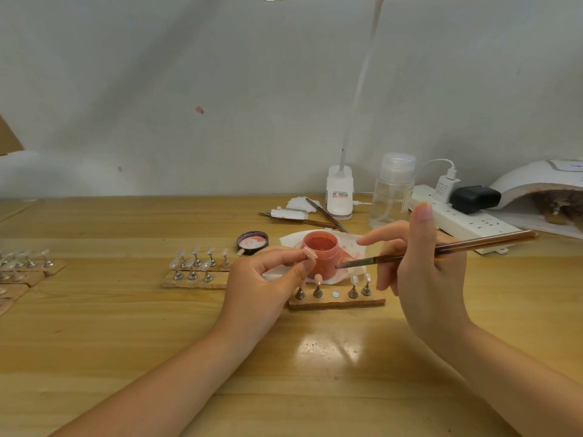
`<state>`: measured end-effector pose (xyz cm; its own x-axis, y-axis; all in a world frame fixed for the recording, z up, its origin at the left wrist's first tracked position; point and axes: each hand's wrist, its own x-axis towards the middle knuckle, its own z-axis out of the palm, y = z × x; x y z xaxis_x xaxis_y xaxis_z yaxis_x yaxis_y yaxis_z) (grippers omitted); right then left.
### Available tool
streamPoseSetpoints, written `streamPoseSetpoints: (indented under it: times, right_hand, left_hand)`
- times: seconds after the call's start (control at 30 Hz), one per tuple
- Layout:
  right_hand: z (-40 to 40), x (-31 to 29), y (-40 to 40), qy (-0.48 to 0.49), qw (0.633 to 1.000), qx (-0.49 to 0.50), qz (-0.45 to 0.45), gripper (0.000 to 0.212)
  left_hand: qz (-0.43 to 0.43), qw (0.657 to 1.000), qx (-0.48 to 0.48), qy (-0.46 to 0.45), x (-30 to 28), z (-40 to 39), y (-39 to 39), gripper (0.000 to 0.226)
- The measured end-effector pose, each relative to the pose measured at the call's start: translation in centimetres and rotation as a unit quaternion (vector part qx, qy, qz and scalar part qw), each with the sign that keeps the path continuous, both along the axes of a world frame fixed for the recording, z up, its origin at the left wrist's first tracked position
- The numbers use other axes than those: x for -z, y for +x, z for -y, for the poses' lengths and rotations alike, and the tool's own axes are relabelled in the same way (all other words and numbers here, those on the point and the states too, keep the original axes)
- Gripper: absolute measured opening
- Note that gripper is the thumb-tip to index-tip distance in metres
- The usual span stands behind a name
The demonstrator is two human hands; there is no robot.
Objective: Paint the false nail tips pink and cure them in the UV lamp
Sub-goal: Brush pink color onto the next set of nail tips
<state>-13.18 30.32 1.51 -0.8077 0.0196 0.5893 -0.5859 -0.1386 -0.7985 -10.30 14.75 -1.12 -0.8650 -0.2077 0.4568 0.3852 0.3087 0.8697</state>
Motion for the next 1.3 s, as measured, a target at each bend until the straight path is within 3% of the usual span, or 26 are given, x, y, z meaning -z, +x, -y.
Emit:
streamPoseSetpoints:
  times: [0.07,0.23,0.43,0.53,0.63,0.9,1.3]
  right_hand:
    - [-0.1,0.2,-0.2,-0.002,1.000,-0.002,-0.018,0.057]
    - [-0.4,0.7,-0.7,0.043,0.995,-0.022,-0.082,0.036]
    - [-0.6,1.4,-0.8,0.102,0.987,-0.037,-0.119,0.044]
    - [-0.5,1.5,-1.1,0.199,0.969,0.009,-0.146,0.030]
    - [-0.2,1.8,-1.4,0.260,0.950,0.037,-0.167,0.033]
    - [0.2,2.4,-1.5,0.256,0.947,0.005,-0.194,0.030]
    - [-0.7,1.8,-2.2,0.248,0.957,0.003,-0.151,0.029]
  left_hand:
    - [-0.004,1.000,0.007,-0.006,0.0,0.0,0.0,0.015]
    - [-0.011,1.000,0.016,-0.014,-0.2,-0.2,0.2,0.009]
    - [-0.017,0.999,0.018,-0.035,-0.1,-0.2,0.2,0.013]
    - [-0.027,0.997,0.022,-0.062,-0.1,-0.2,0.1,0.015]
    - [-0.040,0.996,0.018,-0.073,-0.1,-0.3,0.1,0.015]
    - [-0.043,0.994,0.034,-0.096,0.0,-0.3,0.1,0.014]
    - [-0.017,0.993,0.022,-0.115,0.0,-0.3,0.2,0.024]
